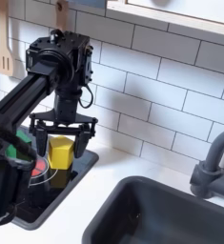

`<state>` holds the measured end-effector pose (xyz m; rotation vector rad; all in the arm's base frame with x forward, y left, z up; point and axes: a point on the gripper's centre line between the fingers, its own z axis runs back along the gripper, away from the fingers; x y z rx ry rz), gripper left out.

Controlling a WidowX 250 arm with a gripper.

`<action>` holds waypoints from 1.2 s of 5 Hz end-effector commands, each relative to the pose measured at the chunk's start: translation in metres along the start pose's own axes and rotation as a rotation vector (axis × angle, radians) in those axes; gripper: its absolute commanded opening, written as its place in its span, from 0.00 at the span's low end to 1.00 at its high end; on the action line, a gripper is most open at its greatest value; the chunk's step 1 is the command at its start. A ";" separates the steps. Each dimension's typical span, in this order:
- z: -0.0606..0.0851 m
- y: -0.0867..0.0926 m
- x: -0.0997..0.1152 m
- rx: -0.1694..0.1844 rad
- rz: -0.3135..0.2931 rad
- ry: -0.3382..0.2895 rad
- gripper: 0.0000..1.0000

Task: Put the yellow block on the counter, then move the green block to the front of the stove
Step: 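Put the yellow block on the counter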

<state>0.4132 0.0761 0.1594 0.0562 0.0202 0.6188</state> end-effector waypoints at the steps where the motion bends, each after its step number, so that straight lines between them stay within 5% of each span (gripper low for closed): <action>1: -0.001 0.003 0.001 -0.007 0.018 0.012 0.00; 2: 0.000 0.002 -0.001 0.005 0.009 0.004 0.00; 6: 0.002 0.014 -0.005 -0.038 0.021 0.062 0.00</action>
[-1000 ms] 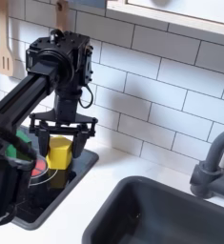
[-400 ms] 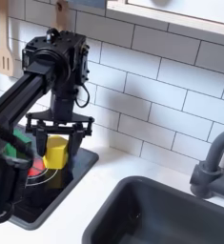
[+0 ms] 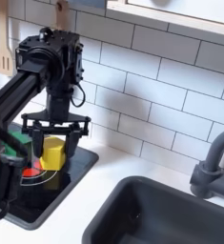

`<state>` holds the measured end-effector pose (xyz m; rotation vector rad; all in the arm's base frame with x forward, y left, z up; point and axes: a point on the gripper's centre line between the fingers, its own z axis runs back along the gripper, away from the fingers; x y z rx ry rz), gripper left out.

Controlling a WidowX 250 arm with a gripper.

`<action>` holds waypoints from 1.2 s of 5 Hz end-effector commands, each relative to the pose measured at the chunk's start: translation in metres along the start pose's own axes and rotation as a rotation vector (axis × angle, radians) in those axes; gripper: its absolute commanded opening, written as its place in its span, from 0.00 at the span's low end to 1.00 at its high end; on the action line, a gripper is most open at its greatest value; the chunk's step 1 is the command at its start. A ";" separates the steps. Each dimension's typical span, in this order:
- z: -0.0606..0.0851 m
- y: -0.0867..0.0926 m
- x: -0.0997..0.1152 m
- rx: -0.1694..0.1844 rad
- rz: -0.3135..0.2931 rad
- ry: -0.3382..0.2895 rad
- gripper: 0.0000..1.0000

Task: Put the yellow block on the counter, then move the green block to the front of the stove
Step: 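Put the yellow block on the counter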

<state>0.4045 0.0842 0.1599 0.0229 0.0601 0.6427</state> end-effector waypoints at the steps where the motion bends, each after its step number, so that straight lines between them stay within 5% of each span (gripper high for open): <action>1: 0.009 0.001 -0.006 -0.037 -0.025 0.018 0.00; 6: 0.021 0.022 -0.032 -0.053 -0.109 0.018 0.00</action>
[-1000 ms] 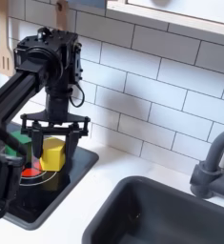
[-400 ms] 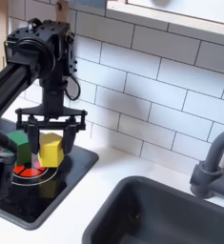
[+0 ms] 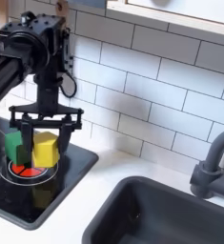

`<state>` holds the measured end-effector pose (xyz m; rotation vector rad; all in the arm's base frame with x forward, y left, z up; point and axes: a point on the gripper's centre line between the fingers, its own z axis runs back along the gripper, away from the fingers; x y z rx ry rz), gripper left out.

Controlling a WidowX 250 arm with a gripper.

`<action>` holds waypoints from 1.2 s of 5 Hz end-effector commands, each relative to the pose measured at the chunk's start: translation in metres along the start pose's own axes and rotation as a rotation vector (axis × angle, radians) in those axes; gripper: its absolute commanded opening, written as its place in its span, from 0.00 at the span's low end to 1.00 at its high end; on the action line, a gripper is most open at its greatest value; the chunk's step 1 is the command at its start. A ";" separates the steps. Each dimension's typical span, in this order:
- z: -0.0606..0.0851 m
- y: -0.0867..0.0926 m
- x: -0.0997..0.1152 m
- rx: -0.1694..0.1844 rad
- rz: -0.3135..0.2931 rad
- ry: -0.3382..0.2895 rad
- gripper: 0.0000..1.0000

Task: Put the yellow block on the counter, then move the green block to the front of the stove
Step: 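Put the yellow block on the counter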

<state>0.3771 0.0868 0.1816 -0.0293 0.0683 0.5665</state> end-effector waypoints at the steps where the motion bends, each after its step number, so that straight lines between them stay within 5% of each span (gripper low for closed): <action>1: 0.001 0.007 -0.019 -0.012 -0.044 -0.006 0.00; 4: 0.008 0.029 -0.061 -0.025 -0.151 -0.023 0.00; 6: 0.016 0.031 -0.053 -0.052 -0.153 -0.056 0.00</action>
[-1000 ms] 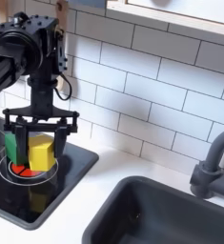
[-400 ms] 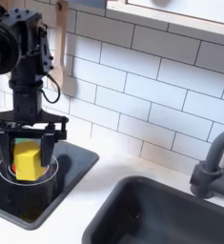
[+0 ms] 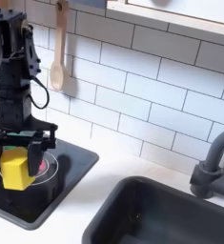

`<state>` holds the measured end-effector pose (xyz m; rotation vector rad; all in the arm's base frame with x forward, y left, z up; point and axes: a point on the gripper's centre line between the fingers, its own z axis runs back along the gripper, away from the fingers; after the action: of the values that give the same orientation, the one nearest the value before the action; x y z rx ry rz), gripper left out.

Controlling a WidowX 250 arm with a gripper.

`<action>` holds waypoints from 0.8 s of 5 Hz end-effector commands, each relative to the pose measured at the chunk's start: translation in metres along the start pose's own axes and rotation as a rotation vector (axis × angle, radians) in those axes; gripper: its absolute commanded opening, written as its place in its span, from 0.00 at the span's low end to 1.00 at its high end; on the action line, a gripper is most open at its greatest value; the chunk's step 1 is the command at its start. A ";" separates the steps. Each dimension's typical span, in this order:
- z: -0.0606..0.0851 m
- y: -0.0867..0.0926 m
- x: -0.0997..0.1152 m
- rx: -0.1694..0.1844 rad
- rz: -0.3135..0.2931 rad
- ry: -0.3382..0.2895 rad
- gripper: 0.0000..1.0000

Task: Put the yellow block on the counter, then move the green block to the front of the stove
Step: 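Put the yellow block on the counter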

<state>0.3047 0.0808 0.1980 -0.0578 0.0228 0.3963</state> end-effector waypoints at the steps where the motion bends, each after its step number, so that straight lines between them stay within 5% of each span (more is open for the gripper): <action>1: 0.012 -0.003 0.026 -0.032 0.058 -0.052 0.00; 4: 0.004 0.004 0.049 -0.027 0.098 -0.043 0.00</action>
<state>0.3490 0.1038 0.2027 -0.0785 -0.0290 0.4956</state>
